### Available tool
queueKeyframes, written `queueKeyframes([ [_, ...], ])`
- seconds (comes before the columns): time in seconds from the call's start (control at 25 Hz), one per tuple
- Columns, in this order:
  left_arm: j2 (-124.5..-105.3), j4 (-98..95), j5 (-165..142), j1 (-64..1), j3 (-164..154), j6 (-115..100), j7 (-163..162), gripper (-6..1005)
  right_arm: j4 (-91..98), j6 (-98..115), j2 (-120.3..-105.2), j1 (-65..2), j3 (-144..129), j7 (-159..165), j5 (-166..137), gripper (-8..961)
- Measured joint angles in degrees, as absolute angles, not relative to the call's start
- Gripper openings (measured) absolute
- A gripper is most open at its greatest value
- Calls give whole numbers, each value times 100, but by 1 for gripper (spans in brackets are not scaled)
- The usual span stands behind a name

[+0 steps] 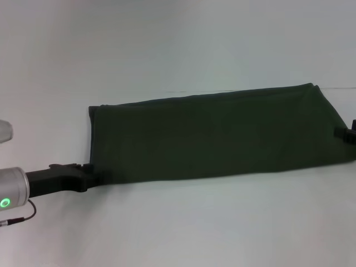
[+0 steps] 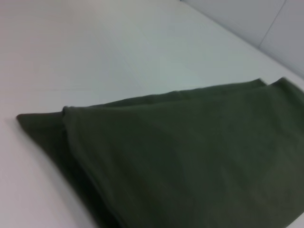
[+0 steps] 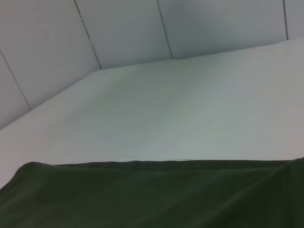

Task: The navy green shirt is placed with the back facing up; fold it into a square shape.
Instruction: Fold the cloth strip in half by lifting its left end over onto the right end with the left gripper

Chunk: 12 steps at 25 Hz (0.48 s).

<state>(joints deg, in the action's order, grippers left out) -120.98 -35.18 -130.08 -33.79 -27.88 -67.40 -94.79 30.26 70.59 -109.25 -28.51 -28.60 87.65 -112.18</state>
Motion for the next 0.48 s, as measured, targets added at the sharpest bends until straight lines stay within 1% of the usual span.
queueKeyframes([
  [0.48,-12124,-3649,-13158,-3342,-2766,-6491,-9579,590,2989,7015,-10925,-2848,-2874,8728,-11224,710],
])
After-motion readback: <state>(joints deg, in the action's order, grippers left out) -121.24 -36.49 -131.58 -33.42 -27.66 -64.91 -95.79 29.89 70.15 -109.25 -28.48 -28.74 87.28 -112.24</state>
